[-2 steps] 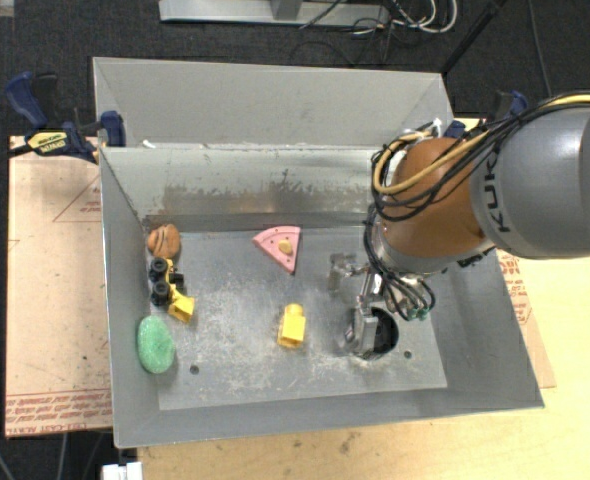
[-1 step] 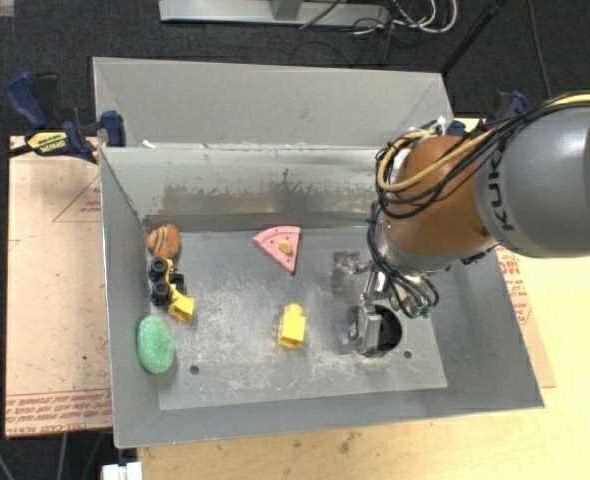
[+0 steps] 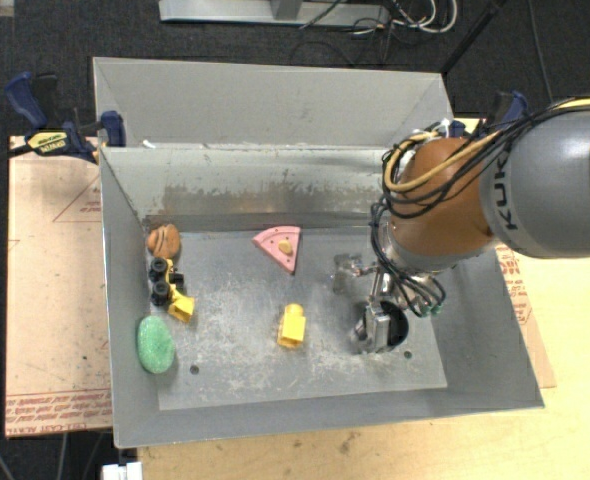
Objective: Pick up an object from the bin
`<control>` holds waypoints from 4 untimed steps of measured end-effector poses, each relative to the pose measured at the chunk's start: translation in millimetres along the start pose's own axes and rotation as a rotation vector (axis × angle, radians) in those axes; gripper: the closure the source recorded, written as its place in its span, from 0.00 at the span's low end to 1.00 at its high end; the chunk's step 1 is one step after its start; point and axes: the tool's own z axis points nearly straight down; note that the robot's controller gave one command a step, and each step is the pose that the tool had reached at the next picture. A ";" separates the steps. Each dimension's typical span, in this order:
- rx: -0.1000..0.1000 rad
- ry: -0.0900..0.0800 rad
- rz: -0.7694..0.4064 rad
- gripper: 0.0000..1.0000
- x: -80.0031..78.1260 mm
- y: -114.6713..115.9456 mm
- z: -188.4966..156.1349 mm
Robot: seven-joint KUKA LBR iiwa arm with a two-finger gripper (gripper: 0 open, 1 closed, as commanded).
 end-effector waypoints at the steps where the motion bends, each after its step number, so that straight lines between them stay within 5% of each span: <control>1: 0.000 -0.002 -0.138 0.00 5.6 -23.0 3.2; 2: -0.001 -0.001 0.056 1.00 26.7 -59.5 7.9; 3: -0.001 -0.001 0.056 1.00 26.7 -59.5 7.9; 4: -0.003 0.006 0.058 1.00 9.5 -62.8 -34.3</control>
Offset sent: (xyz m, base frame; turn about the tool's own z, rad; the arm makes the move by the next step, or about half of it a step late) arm -0.0169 -0.0636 -0.0078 0.0534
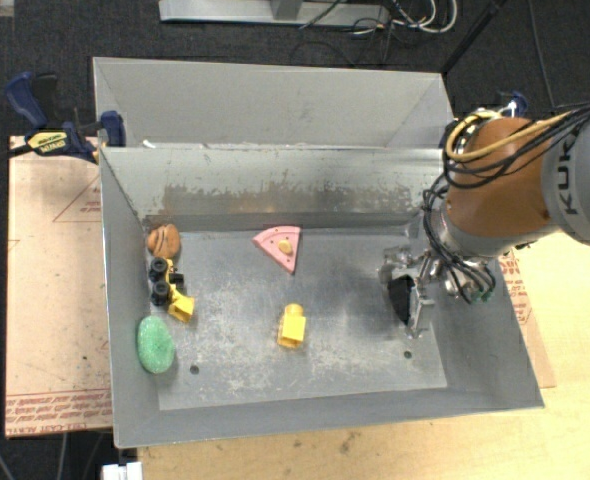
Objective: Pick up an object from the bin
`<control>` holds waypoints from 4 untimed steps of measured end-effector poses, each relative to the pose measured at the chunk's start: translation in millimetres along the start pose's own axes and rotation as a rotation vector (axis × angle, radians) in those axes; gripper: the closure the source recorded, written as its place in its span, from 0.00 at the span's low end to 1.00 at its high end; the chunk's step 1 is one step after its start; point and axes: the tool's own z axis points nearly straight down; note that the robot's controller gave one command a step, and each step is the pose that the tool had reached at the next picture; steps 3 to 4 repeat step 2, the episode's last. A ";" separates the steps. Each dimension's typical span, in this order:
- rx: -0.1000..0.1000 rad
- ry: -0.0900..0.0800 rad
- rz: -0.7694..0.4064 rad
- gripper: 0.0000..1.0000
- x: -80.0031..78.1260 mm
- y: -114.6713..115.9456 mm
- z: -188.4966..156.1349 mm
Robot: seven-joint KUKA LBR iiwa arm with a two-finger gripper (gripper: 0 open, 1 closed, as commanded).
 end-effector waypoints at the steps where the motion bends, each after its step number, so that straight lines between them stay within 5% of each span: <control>1: 0.002 -0.006 -0.012 1.00 -18.7 4.7 -62.0; 2: 0.002 -0.006 -0.016 1.00 -17.3 15.9 -110.9; 4: 0.002 -0.006 -0.016 1.00 -17.3 15.9 -110.9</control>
Offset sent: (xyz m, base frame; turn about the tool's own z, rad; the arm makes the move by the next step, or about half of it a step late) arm 0.0142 0.0203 0.1205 -0.0155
